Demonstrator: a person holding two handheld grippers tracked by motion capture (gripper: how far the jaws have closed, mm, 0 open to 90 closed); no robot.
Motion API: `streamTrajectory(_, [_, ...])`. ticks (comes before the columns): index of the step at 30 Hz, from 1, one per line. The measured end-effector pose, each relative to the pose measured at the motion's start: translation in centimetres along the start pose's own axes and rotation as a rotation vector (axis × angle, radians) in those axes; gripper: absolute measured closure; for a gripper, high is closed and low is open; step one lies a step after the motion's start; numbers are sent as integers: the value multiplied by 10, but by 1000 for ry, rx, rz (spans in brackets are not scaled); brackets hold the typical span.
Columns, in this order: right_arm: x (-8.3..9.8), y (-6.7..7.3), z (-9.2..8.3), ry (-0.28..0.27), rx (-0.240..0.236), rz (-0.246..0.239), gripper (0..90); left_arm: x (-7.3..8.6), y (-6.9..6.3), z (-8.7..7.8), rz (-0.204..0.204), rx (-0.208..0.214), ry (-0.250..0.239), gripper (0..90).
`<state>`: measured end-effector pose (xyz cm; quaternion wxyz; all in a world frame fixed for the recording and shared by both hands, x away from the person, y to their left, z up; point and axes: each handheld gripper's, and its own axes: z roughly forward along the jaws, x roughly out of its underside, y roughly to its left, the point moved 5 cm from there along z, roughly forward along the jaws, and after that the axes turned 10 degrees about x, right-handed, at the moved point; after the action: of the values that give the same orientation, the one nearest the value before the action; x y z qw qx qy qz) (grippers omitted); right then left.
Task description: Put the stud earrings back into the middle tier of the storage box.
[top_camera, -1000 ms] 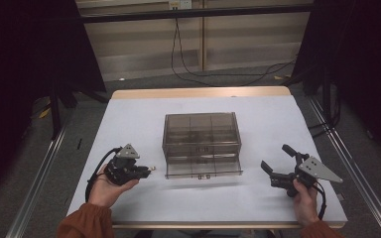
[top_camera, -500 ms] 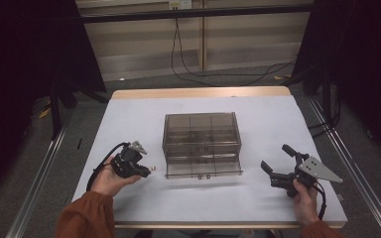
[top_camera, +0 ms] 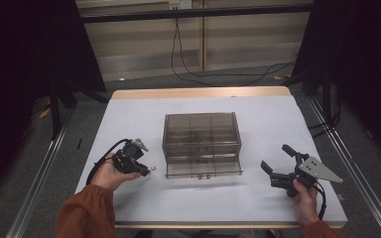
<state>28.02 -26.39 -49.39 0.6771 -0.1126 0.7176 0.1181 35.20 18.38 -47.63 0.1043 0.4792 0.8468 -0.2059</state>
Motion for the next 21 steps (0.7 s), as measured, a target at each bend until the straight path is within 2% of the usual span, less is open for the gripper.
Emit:
streamTrajectory(7, [0, 0, 0, 0, 1, 0, 27, -1, 1, -1, 4, 7, 30, 814])
streamTrajectory(15, [0, 0, 0, 1, 3, 3, 26, -7, 0, 5, 39, 14, 85, 813])
streamTrajectory(18, [0, 0, 0, 1, -1, 2, 27, -9, 1, 8, 45, 5, 115, 805])
streamTrajectory(21, [0, 0, 0, 1, 2, 0, 27, -14, 1, 10, 52, -4, 117, 803])
